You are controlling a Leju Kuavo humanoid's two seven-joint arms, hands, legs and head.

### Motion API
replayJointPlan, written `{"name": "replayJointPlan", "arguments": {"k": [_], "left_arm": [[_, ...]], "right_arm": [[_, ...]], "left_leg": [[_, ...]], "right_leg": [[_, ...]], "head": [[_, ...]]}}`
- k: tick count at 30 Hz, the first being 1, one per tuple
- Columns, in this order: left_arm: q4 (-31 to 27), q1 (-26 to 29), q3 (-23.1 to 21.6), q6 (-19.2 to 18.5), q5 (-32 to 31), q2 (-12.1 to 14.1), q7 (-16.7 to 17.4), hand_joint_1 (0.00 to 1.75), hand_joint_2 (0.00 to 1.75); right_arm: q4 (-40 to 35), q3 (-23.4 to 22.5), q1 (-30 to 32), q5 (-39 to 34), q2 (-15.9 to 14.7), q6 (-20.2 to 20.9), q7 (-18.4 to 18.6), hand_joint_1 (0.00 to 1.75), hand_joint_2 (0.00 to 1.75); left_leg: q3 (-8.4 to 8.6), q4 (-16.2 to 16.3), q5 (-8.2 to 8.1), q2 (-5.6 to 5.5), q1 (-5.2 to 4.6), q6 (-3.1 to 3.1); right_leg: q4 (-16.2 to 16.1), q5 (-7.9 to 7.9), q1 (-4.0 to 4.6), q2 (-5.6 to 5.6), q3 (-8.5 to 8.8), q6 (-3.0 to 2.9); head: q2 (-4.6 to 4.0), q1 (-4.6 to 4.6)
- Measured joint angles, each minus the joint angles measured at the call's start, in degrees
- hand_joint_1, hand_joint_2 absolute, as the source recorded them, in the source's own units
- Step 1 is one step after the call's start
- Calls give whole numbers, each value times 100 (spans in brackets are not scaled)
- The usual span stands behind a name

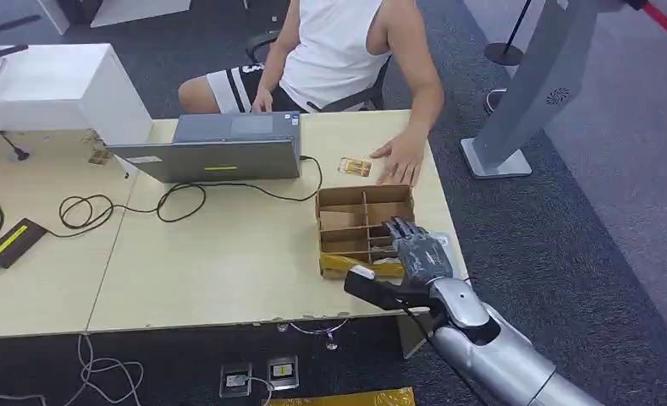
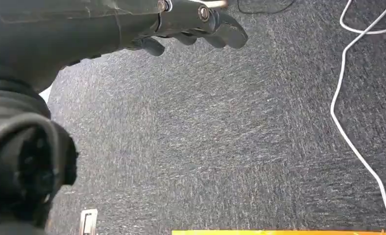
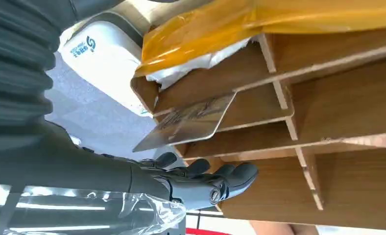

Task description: Pass the card to the sensor for recognition and then transmit it.

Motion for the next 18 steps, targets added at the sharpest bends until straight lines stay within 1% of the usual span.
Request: {"name": "replayJointPlan", "arguments": {"k": [6,8,10,18], "left_arm": [[0,2,0,0,0,0,0,0,0],[0,2,0,4,0,0,-7,0,0],[0,2,0,4,0,0,-11,0,0],[0,1,0,2,0,0,-13,0,0]], "right_arm": [[0,-28,1,11,-15,-26,31,0,175],[-9,-41,1,85,-20,-201,46,0,175],[-66,-114,-1,127,-35,-273,98,0,175],[-271,-267,3,149,-81,-247,140,0,175]], "left_leg": [[-1,0,0,1,0,0],[0,0,0,1,0,0],[0,0,0,1,0,0],[1,0,0,1,0,0]], "right_leg": [[0,0,0,1,-1,0],[0,0,0,0,-1,0],[0,0,0,0,-1,0],[0,0,0,1,0,0]], "head": [[0,-2],[0,0],[0,-2],[0,-2]]}}
